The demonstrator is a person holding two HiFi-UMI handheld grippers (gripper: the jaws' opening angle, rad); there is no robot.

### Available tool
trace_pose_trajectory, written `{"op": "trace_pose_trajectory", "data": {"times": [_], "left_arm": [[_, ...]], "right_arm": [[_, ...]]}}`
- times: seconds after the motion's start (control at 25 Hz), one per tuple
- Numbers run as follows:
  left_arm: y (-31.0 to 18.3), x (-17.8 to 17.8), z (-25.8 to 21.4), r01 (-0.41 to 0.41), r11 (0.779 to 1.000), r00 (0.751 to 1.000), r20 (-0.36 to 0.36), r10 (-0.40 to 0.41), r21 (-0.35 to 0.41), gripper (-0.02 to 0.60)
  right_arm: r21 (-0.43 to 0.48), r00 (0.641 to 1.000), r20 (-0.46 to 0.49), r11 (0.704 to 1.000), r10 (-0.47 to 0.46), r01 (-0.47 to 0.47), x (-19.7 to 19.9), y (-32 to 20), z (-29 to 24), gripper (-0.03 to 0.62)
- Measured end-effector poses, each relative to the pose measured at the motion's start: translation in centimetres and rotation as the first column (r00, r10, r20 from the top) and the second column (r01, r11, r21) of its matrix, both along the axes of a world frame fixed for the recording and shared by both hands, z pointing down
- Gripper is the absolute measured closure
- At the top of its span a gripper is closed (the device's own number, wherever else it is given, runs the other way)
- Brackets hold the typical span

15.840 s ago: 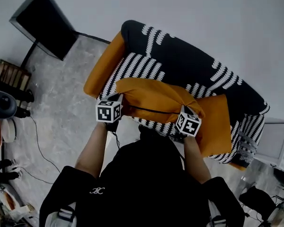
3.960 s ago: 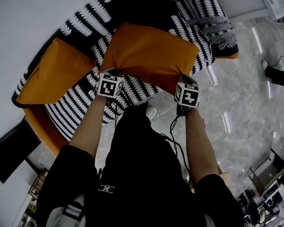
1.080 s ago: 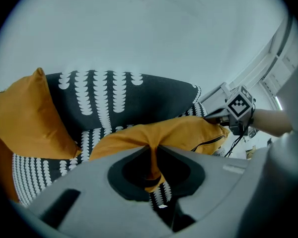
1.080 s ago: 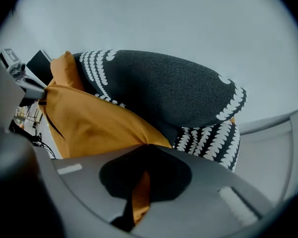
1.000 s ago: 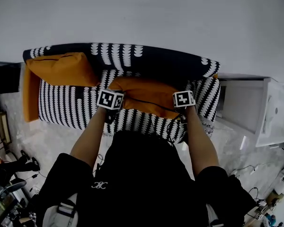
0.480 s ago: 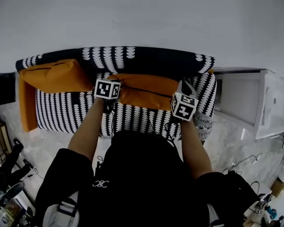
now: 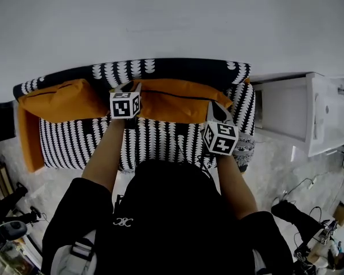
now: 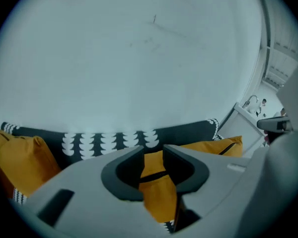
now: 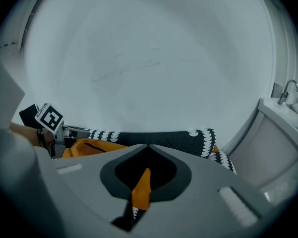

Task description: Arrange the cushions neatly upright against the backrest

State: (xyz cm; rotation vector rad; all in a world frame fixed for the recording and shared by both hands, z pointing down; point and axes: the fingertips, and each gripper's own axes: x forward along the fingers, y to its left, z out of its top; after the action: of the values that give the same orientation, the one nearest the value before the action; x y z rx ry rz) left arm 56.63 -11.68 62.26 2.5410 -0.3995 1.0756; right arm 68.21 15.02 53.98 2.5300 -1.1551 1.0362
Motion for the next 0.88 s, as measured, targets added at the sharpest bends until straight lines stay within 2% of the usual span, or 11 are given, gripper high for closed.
{"op": "trace_pose_trajectory", "data": {"times": [0.12, 0.16, 0.24, 0.28, 0.44, 0.6, 0.76, 0.88], "left_arm": [[1.0, 0.0, -2.6, -0.023, 0.999, 0.998, -0.054, 0.024, 0.026, 0.453], [1.6, -0.3, -3.3, -0.032, 0.999, 0.998, -0.059, 0.034, 0.038, 0.470], [2.6, -1.0, -5.2, -0.036, 0.996, 0.996, -0.076, 0.042, 0.085, 0.564], [3.0, -1.2, -6.3, -0.033, 0.994, 0.995, -0.094, 0.043, 0.108, 0.576], [5.5, -1.8, -10.8, -0.023, 0.991, 0.984, -0.170, 0.045, 0.132, 0.574], [8.4, -1.8, -15.7, -0.045, 0.985, 0.972, -0.222, 0.081, 0.166, 0.574], [10.5, -1.7, -20.6, -0.052, 0.983, 0.950, -0.296, 0.103, 0.175, 0.573], [12.3, -2.1, -23.7, -0.061, 0.977, 0.938, -0.323, 0.126, 0.205, 0.573]], "right_arm": [[0.026, 1.000, -0.019, 1.000, 0.001, 0.000, -0.6, -0.2, -1.4, 0.588], [0.036, 1.000, -0.030, 0.999, -0.001, 0.002, -0.8, -0.3, -1.9, 0.588], [0.058, 0.998, -0.055, 0.998, -0.007, 0.010, -1.3, -0.6, -3.0, 0.588], [0.067, 0.997, -0.070, 0.998, -0.011, 0.016, -1.5, -0.8, -3.7, 0.588], [0.106, 0.990, -0.136, 0.993, -0.040, 0.054, -2.7, -1.7, -6.8, 0.589], [0.159, 0.984, -0.164, 0.983, -0.063, 0.089, -4.3, -1.8, -10.3, 0.589], [0.213, 0.974, -0.222, 0.972, -0.050, 0.099, -5.4, -1.5, -14.3, 0.589], [0.263, 0.960, -0.278, 0.958, -0.033, 0.110, -6.3, -0.7, -17.8, 0.589]]}}
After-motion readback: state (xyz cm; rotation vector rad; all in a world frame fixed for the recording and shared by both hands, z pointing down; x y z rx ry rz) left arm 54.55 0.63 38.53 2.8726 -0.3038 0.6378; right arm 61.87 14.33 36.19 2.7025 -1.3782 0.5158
